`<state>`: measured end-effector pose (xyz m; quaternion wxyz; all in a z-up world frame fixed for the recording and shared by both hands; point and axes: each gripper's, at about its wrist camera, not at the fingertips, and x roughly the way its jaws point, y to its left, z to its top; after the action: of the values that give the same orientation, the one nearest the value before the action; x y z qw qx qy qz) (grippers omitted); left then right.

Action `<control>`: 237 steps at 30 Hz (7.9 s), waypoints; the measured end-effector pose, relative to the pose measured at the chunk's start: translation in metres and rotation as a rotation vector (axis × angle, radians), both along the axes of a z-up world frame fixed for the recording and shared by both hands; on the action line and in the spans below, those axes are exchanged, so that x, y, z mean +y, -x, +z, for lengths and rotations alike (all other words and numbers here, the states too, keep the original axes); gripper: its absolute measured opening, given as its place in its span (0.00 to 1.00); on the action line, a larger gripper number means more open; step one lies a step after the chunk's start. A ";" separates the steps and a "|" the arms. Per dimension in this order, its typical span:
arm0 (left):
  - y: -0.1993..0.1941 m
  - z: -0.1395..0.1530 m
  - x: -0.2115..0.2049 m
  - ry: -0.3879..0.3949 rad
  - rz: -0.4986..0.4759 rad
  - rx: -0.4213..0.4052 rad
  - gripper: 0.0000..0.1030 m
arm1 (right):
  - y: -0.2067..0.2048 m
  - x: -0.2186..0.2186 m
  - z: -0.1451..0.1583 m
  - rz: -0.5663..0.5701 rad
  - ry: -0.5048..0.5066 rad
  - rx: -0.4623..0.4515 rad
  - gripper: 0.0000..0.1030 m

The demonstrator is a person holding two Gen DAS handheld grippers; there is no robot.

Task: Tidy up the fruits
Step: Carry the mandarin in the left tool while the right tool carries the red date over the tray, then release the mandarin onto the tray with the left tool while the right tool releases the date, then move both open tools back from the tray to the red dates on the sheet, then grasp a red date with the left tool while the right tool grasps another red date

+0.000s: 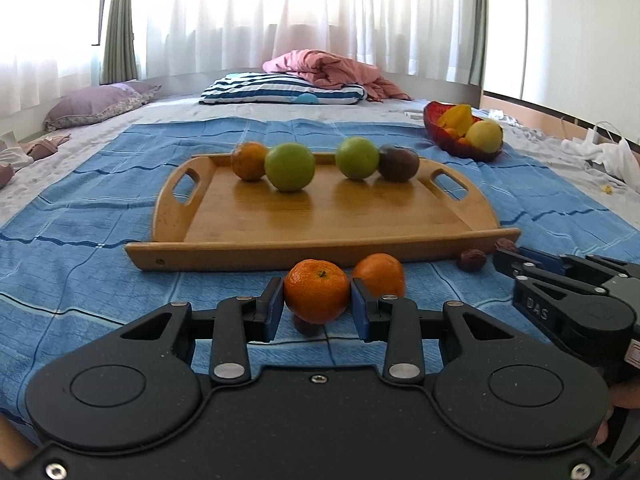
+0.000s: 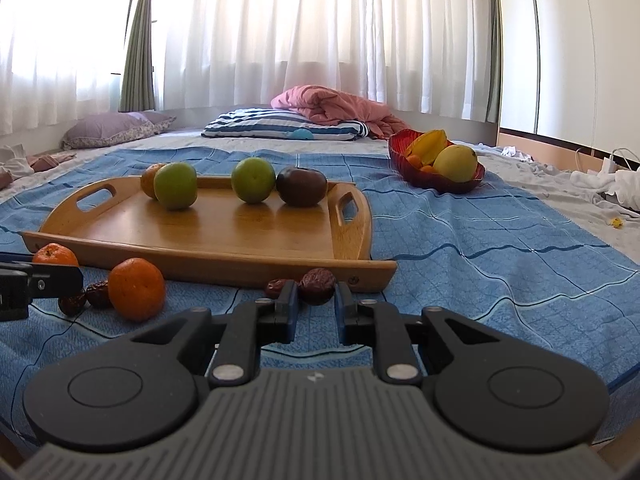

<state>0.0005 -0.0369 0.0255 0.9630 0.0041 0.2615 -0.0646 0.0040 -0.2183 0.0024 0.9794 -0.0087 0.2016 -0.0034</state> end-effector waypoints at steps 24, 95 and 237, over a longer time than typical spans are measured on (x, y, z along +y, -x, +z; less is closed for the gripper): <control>-0.043 0.022 0.040 0.043 0.064 -0.016 0.33 | -0.020 0.002 0.032 0.012 -0.021 -0.081 0.22; -0.203 -0.009 0.065 0.042 0.125 0.140 0.33 | -0.170 -0.014 0.007 -0.014 -0.110 0.215 0.23; -0.033 -0.016 0.019 0.034 -0.063 0.117 0.17 | -0.036 0.007 -0.021 0.056 -0.056 0.033 0.32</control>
<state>0.0338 -0.0177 0.0096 0.9434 -0.0079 0.3161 -0.0996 0.0397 -0.2114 -0.0185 0.9755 0.0130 0.2175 0.0296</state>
